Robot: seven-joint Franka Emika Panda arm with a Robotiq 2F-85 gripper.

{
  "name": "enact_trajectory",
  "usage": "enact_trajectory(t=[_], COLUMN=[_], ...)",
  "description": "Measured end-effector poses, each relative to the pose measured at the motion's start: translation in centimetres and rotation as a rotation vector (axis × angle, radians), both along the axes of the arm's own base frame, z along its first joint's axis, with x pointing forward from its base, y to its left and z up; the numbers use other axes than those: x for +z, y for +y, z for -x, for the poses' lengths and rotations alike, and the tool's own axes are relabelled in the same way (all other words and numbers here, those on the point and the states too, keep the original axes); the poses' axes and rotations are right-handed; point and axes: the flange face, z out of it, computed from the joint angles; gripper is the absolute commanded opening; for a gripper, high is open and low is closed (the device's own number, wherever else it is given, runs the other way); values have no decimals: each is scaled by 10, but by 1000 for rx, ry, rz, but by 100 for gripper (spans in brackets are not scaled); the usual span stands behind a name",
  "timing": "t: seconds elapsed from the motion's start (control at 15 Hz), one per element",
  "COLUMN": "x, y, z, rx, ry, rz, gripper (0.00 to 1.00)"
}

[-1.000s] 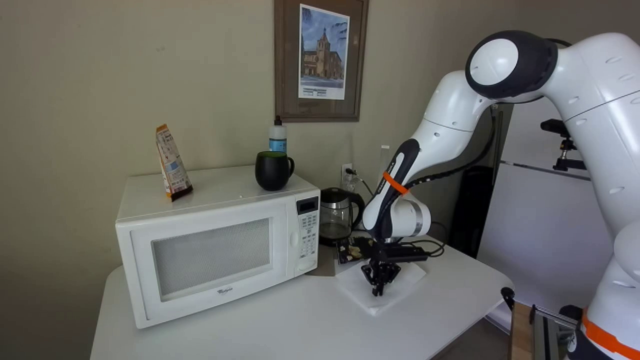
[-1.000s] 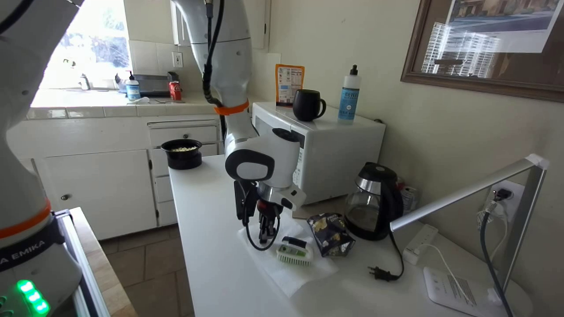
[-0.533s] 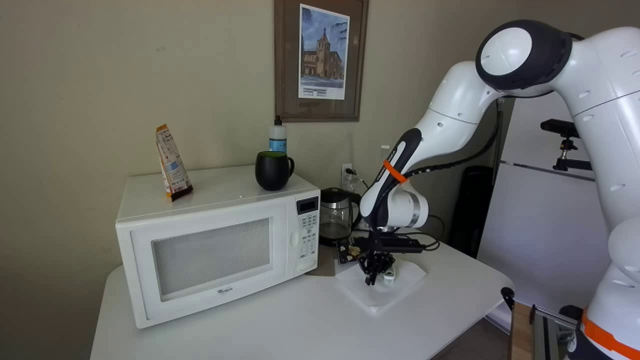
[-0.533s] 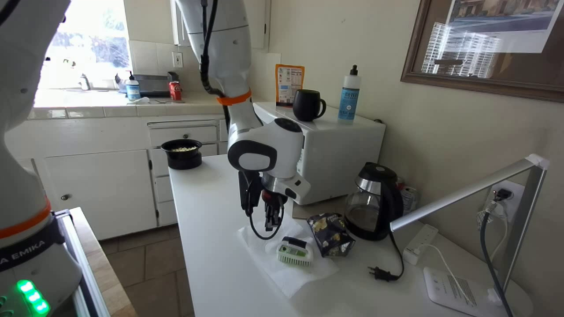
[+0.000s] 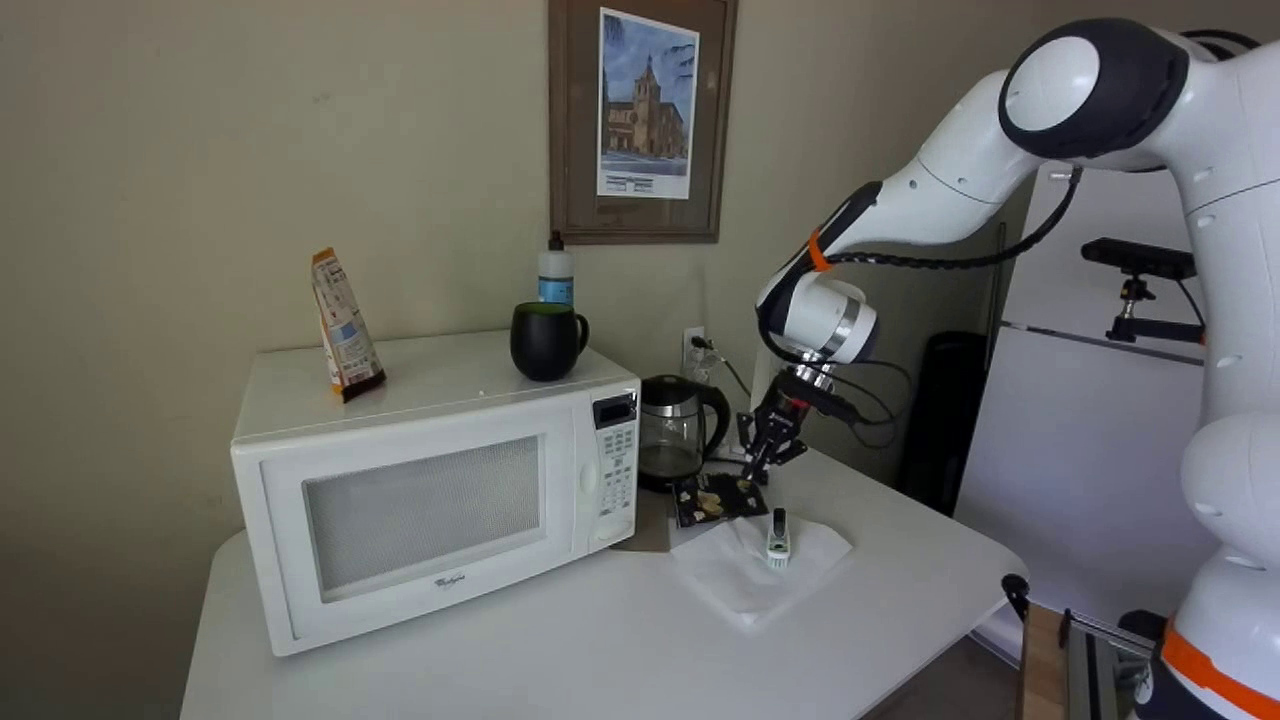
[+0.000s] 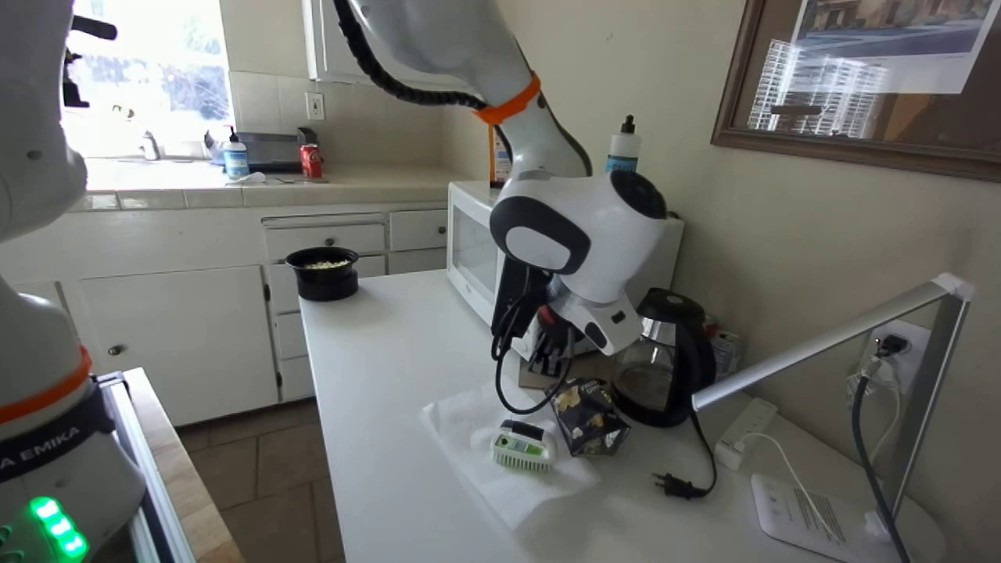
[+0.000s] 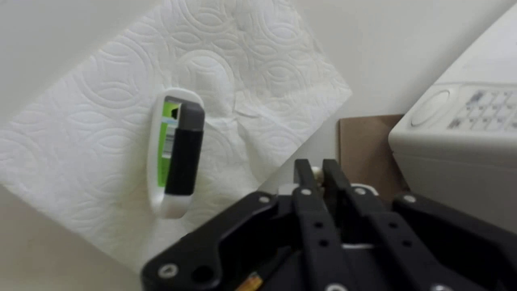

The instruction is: Put the white object in the black packet

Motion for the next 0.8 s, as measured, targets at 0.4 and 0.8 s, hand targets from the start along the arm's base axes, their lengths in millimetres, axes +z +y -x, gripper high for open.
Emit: enact_trajectory(t=[0.4,0.8], x=[-24,-69], y=[-96,-138], z=[32,44], rx=[-243,-432], ry=[49,80], rz=[-191,-361], gripper=[3,11])
